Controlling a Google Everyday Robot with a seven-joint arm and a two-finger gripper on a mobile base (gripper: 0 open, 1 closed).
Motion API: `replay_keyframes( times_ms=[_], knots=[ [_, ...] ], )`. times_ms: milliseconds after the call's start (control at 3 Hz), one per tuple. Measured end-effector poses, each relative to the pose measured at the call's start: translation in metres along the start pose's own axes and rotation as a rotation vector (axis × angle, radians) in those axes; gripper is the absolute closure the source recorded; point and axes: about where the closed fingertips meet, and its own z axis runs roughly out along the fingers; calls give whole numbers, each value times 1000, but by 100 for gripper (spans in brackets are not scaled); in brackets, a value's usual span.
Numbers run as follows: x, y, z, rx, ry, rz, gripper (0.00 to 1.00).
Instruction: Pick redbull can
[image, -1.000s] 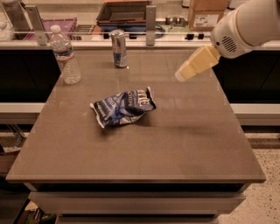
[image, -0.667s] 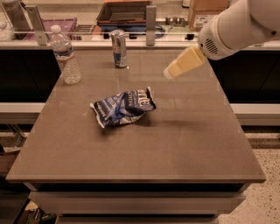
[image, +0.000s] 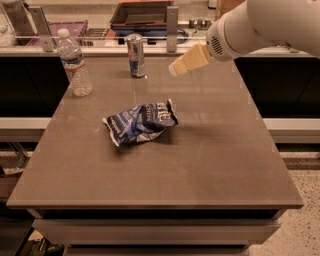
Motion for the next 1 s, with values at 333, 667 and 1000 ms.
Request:
replay_keyframes(
  times_ms=[333,667,1000],
  knots=[
    [0,-3,0,8,-11,7,0],
    [-2,-6,26,9,-76,-15,0],
    [-24,-12,46,9,-208,-34,0]
  ],
)
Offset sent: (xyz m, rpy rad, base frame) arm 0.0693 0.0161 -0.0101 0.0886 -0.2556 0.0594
